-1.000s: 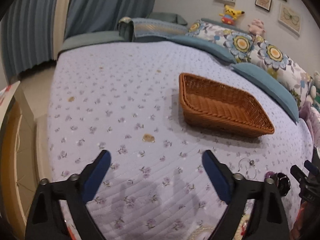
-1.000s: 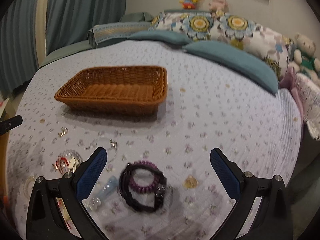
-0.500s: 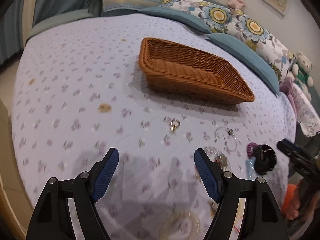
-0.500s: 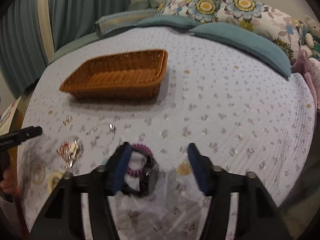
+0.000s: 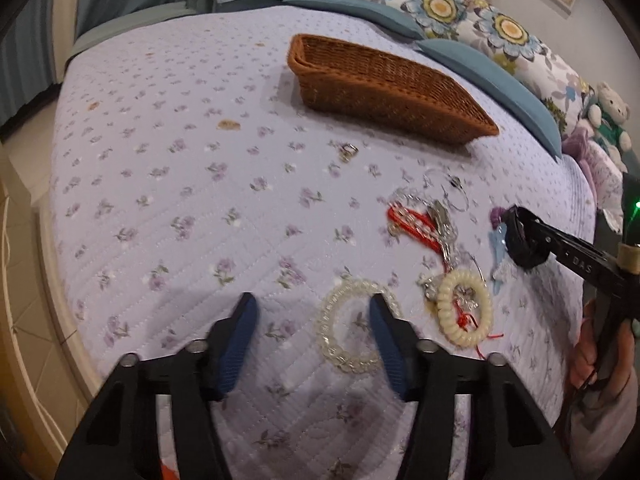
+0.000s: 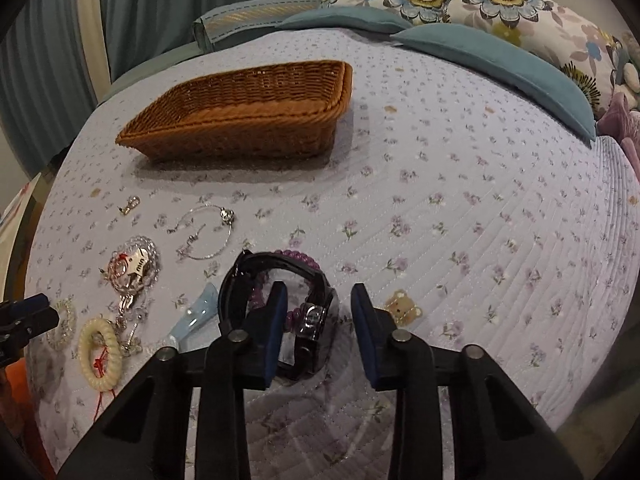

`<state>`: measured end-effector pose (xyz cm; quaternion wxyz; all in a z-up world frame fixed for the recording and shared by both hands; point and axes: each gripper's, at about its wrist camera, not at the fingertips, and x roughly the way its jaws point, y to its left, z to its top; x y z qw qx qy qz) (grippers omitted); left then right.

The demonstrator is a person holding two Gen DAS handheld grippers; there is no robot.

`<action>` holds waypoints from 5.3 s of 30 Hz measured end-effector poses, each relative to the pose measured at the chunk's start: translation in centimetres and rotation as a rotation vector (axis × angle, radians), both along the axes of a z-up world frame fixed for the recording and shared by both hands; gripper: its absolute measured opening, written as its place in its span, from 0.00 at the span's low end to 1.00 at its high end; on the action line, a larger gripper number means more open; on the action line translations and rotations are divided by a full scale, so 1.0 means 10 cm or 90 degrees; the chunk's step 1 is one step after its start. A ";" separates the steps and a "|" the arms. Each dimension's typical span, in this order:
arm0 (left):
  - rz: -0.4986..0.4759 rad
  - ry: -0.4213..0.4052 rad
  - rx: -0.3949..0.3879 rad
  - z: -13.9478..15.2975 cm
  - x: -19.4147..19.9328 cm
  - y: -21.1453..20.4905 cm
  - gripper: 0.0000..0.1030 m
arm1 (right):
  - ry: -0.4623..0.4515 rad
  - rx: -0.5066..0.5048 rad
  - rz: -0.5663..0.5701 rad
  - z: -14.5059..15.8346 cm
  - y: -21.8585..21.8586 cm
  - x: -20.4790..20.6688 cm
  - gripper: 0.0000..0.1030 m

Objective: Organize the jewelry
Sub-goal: 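Grasp the clear bead bracelet with the left gripper while the right gripper grasps the black watch, then carry the bracelet and watch over the wicker basket and open both grippers, then grasp the small gold charm with the left gripper while the right gripper grasps the purple coil hair tie, then carry the charm and hair tie into the basket and open both grippers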

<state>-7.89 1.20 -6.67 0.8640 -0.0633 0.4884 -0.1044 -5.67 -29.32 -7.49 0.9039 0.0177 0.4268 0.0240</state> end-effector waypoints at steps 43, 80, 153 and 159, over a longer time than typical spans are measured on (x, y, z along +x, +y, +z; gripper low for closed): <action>-0.002 -0.141 -0.052 0.88 2.19 -0.60 0.09 | -0.072 0.039 0.026 0.73 0.29 1.84 0.15; -0.031 -0.168 -0.115 1.02 1.50 -0.59 0.41 | -0.120 0.045 0.050 0.94 0.30 1.04 0.32; -0.068 -0.138 -0.002 0.12 1.02 -0.74 0.10 | 0.000 0.054 0.092 -0.02 0.11 0.34 0.12; -0.061 -0.138 -0.089 0.21 1.01 -0.57 0.10 | -0.025 0.070 0.090 0.06 0.10 0.31 0.12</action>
